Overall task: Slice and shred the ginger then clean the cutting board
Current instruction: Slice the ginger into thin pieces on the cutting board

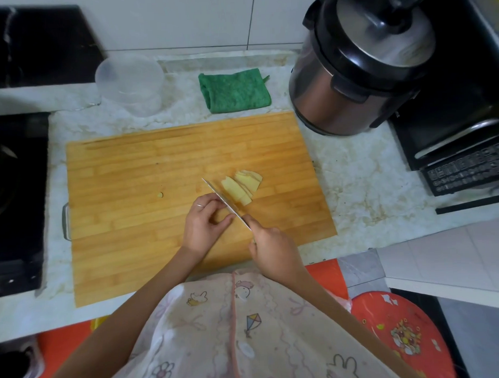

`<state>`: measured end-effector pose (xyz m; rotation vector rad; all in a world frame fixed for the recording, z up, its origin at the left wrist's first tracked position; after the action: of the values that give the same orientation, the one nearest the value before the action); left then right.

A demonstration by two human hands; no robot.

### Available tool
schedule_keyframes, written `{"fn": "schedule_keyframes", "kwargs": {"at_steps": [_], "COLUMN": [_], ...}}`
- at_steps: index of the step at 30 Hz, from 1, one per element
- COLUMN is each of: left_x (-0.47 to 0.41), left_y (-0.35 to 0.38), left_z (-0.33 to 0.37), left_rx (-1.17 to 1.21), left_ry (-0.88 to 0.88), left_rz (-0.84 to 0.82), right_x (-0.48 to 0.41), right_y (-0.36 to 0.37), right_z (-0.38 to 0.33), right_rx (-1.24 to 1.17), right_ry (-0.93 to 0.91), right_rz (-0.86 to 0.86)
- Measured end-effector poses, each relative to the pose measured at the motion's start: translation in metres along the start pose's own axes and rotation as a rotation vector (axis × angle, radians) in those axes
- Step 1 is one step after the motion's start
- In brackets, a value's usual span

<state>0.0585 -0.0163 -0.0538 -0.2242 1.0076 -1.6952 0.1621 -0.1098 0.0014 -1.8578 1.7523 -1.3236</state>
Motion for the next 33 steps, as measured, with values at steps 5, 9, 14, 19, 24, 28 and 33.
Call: {"fn": "schedule_keyframes", "kwargs": {"at_steps": [5, 9, 14, 19, 24, 28, 33], "left_x": [0.0, 0.0, 0.0, 0.0, 0.0, 0.0, 0.0], "left_y": [0.001, 0.0, 0.0, 0.001, 0.002, 0.001, 0.001], "left_z": [-0.001, -0.001, -0.002, -0.002, -0.003, -0.002, -0.002], "left_rx": [-0.003, 0.003, 0.0, 0.002, 0.003, 0.023, 0.036], "left_ry": [-0.005, -0.008, -0.011, -0.011, -0.011, -0.017, -0.028], "left_rz": [-0.001, 0.003, 0.009, 0.005, -0.004, -0.003, -0.004], "right_x": [-0.002, -0.003, -0.006, -0.01, -0.011, -0.012, -0.017], "right_y": [-0.001, 0.0, -0.001, -0.002, -0.006, -0.005, -0.001], "right_z": [0.0, -0.001, 0.0, -0.001, -0.001, 0.001, 0.003], "right_rx": [-0.017, -0.011, 0.004, 0.016, 0.016, -0.033, -0.04], "right_ry": [0.0, -0.006, -0.017, -0.038, -0.057, -0.073, -0.074], "right_rz": [0.011, 0.007, 0.002, 0.024, 0.042, 0.037, 0.035]}}
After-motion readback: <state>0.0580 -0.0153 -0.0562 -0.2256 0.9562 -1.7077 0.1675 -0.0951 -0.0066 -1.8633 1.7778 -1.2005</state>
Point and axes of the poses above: each hand's wrist, its own x-axis away from the middle knuckle, its own y-axis out of the palm, z = x × y, the point moved 10 cm from there along -x, towards the middle knuckle, and after that the axes turned 14 degrees about -x, right-handed, at the moved point
